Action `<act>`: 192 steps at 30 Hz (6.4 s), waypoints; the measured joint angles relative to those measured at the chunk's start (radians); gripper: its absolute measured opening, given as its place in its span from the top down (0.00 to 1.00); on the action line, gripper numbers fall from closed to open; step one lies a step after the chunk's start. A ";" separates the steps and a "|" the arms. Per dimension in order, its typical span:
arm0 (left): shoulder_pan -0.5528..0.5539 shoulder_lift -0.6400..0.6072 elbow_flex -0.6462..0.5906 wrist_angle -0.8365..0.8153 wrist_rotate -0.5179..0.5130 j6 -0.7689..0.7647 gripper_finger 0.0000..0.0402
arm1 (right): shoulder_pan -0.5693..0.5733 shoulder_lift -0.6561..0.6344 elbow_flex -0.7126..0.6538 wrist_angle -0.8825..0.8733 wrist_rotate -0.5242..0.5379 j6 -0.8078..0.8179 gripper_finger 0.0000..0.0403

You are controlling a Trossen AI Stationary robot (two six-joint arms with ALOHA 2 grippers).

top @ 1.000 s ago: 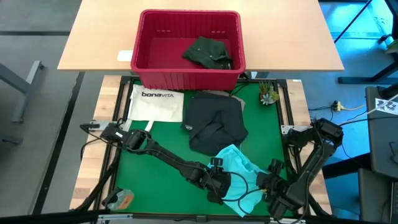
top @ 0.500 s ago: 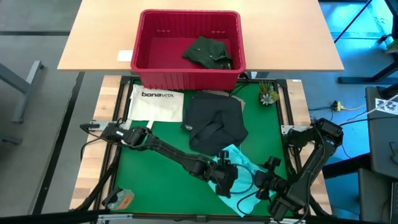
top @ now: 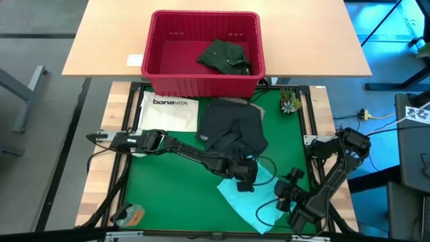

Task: Fold Laundry from Bin
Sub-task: Fold the light blue shorts from the red laundry bin, then adjust the folded black shorts, then stack the folded light blue shorts on top of the folded black shorts

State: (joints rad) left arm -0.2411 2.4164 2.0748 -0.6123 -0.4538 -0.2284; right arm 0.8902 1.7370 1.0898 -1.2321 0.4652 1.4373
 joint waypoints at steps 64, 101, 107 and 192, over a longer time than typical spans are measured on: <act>0.064 -0.084 -0.004 -0.670 0.068 -0.001 0.61 | 0.023 -0.005 0.245 -0.171 0.110 -0.059 0.38; 0.176 -0.083 -0.066 -0.520 0.360 0.106 1.00 | 0.019 -0.005 0.244 -0.171 0.094 -0.090 0.38; 0.167 -0.110 -0.046 -0.555 0.316 0.109 1.00 | 0.019 -0.005 0.244 -0.171 0.096 -0.090 0.38; 0.454 -0.374 -0.192 -0.194 0.365 0.225 0.62 | 0.019 -0.005 0.244 -0.119 0.098 -0.089 0.38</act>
State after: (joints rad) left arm 0.2129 2.0425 1.8824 -0.8062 -0.0888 -0.0032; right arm 0.9092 1.7325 1.3334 -1.3513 0.5634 1.3479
